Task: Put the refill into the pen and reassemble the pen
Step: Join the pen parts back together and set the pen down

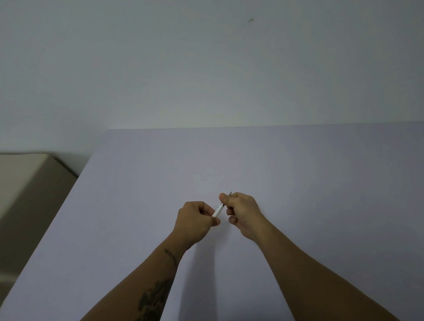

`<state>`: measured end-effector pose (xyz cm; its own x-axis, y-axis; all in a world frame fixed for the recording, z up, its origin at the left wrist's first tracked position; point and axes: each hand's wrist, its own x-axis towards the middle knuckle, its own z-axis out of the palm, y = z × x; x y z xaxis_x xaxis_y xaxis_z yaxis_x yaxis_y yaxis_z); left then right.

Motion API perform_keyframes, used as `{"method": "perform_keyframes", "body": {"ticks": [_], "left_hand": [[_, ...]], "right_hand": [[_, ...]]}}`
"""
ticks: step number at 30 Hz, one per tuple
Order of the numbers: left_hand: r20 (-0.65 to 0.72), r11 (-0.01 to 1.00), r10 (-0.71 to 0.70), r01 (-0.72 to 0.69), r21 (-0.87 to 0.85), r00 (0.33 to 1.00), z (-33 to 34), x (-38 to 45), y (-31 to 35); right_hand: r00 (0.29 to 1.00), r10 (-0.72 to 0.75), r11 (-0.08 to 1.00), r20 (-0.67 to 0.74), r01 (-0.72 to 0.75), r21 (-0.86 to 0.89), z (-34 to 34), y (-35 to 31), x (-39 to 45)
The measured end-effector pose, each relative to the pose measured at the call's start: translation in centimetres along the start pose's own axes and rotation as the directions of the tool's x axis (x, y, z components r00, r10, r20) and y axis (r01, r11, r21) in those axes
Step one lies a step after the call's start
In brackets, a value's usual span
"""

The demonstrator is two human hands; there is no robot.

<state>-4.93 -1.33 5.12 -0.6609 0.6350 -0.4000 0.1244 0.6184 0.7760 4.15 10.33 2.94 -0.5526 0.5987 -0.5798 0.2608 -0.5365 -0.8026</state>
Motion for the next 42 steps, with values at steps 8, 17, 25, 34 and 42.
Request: {"method": "perform_keyframes", "body": {"ticks": [8, 17, 25, 34, 42], "left_hand": [[0.006, 1.0, -0.006, 0.006, -0.007, 1.0, -0.2, 0.7, 0.0], [-0.068, 0.999, 0.006, -0.002, 0.054, 0.998, 0.8, 1.4, -0.6], [-0.145, 0.996, -0.056, 0.066, 0.063, 0.988, 0.7, 2.4, -2.1], [-0.112, 0.992, -0.08, 0.089, 0.085, 0.991, 1.0, 2.7, -4.7], [-0.101, 0.995, -0.026, 0.036, 0.098, 0.995, 0.9, 2.2, -6.1]], "right_hand": [[0.981, 0.052, 0.981, 0.187, -0.085, 0.175, -1.0, -0.2, 0.2], [1.0, 0.027, 0.999, -0.013, -0.026, 0.022, 0.2, 0.3, 1.4], [0.997, -0.045, 0.932, -0.063, 0.019, -0.362, -1.5, -0.2, 3.0], [0.979, -0.121, 0.564, -0.161, -0.066, -0.823, -2.7, 1.5, 5.7], [0.964, -0.176, 0.424, -0.199, -0.108, -0.899, 0.4, 2.8, 6.6]]}}
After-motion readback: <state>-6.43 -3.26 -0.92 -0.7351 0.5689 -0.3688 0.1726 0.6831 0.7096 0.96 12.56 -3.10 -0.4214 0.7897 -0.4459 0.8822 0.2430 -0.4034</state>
